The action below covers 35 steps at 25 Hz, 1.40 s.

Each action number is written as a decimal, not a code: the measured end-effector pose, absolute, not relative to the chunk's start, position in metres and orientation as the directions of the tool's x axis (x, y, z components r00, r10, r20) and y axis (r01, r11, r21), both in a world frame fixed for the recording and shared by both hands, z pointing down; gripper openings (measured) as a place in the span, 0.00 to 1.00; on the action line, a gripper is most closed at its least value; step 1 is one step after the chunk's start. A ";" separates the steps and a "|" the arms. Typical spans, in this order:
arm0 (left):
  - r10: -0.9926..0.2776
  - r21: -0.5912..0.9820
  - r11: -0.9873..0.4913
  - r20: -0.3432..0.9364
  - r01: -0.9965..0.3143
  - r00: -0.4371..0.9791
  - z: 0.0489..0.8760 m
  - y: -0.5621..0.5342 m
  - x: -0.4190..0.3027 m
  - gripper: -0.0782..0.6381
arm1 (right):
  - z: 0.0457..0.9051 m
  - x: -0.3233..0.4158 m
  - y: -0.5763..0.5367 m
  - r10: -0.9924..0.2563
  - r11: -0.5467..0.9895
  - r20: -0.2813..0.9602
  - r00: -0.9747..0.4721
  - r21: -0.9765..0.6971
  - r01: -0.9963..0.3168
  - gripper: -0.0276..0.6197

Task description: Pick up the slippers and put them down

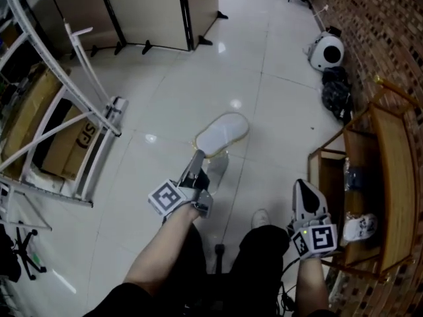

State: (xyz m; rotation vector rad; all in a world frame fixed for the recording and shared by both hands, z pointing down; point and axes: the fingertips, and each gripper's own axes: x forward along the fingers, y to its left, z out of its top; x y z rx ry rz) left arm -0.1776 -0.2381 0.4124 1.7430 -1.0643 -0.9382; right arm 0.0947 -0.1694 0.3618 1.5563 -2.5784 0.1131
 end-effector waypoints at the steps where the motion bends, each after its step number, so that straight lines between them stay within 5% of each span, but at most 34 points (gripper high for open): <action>1: -0.919 0.926 -0.265 -0.159 -0.268 0.360 0.417 -0.244 -0.170 0.18 | 0.369 0.096 -0.179 -0.876 0.462 0.158 -0.457 -0.006 -0.887 0.06; 7: -0.927 0.942 -0.243 -0.156 -0.230 0.343 0.463 -0.275 -0.130 0.18 | 0.422 0.100 -0.221 -0.887 0.398 0.211 -0.411 -0.104 -0.912 0.06; 17: -0.934 0.939 0.014 0.136 -0.345 0.332 0.622 -0.305 -0.098 0.18 | 0.535 0.115 -0.267 -0.867 0.272 0.372 -0.331 -0.205 -0.940 0.06; 21: -0.917 0.942 0.174 0.261 -0.286 0.301 0.695 -0.304 -0.081 0.18 | 0.593 0.124 -0.272 -0.824 0.180 0.473 -0.313 -0.305 -0.935 0.06; 28: -0.906 0.926 0.344 0.370 -0.154 0.205 0.782 -0.289 -0.068 0.18 | 0.631 0.097 -0.261 -0.727 0.232 0.545 -0.417 -0.377 -0.897 0.06; 35: -0.777 0.800 0.522 0.589 -0.297 0.222 0.839 -0.253 -0.063 0.18 | 0.634 0.098 -0.256 -0.719 0.231 0.534 -0.445 -0.420 -0.877 0.06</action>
